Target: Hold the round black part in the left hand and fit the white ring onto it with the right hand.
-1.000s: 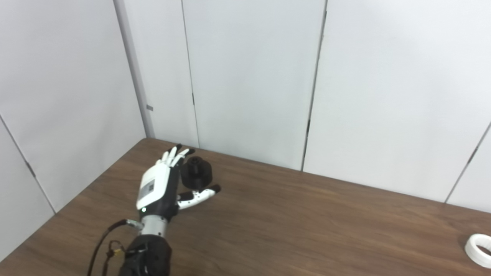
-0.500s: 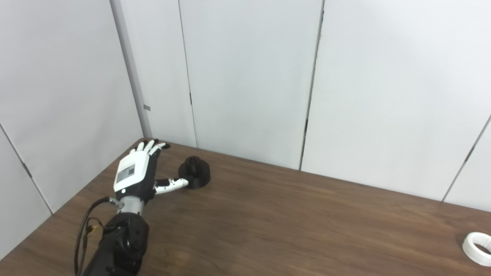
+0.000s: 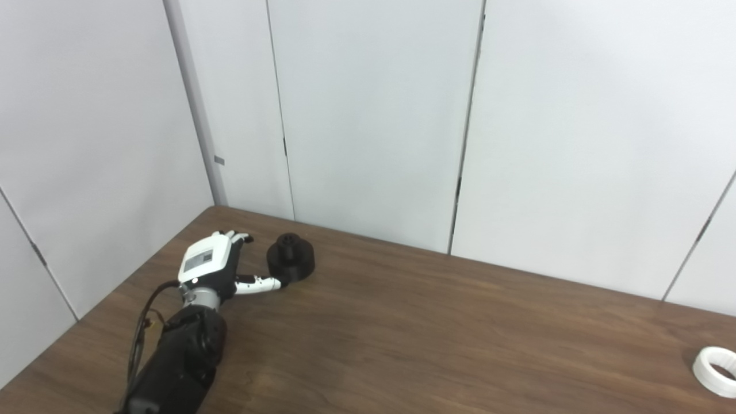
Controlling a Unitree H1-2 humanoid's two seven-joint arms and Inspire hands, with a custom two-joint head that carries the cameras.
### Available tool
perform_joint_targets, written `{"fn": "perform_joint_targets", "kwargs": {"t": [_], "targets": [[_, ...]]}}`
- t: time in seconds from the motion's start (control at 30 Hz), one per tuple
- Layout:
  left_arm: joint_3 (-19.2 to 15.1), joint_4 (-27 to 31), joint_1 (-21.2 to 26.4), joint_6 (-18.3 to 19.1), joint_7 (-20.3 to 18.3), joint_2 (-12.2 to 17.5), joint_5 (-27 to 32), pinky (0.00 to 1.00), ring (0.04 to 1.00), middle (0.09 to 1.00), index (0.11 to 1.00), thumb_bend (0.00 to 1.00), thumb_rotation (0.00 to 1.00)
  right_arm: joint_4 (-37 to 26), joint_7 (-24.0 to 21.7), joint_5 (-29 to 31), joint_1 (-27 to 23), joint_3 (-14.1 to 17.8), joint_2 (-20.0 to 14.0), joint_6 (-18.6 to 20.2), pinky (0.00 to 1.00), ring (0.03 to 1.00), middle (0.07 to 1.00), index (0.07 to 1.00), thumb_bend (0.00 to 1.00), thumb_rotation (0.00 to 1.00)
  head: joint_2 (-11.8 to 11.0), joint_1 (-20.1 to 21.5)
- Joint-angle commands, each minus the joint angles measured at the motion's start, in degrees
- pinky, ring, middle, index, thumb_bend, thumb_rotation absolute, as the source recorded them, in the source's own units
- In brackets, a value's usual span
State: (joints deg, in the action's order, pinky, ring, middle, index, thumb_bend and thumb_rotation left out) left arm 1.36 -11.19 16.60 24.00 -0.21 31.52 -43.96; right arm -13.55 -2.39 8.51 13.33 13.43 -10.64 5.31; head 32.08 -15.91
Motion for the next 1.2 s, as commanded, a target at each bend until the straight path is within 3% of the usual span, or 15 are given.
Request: {"fn": "perform_joint_targets", "kwargs": {"t": [0.0,0.2,0.57,1.17], "targets": [[-0.2,-0.8,3.1,-0.8,1.3,2.3,0.0,1.0,0.991,0.949,0.852,1.0,0.64,-0.8,0.1,0.2,0.8,0.4,-0.4,0.7,1.0,1.0,0.964,1.0,0.62,1.0,0.0,-0.1],[0.1,-4.2,4.4,-1.9,2.6,2.1,2.0,1.0,0.99,0.946,0.857,1.0,0.63,-0.9,0.4,0.1,0.7,0.5,-0.3,0.7,1.0,1.0,0.959,0.996,0.61,1.0,0.0,0.1],[2.3,-9.1,7.6,0.0,3.9,2.2,1.4,1.0,1.0,0.978,0.87,1.0,0.64,-0.9,0.3,0.3,0.9,0.5,-0.3,0.4,1.0,1.0,0.957,0.997,0.6,1.0,0.2,0.0],[2.8,-16.1,12.6,-4.1,6.0,1.4,6.7,1.0,1.0,0.961,0.84,1.0,0.55,-2.2,0.5,-0.4,1.5,0.2,-0.3,1.6,1.0,1.0,0.948,0.996,0.64,1.0,0.5,0.2]]}}
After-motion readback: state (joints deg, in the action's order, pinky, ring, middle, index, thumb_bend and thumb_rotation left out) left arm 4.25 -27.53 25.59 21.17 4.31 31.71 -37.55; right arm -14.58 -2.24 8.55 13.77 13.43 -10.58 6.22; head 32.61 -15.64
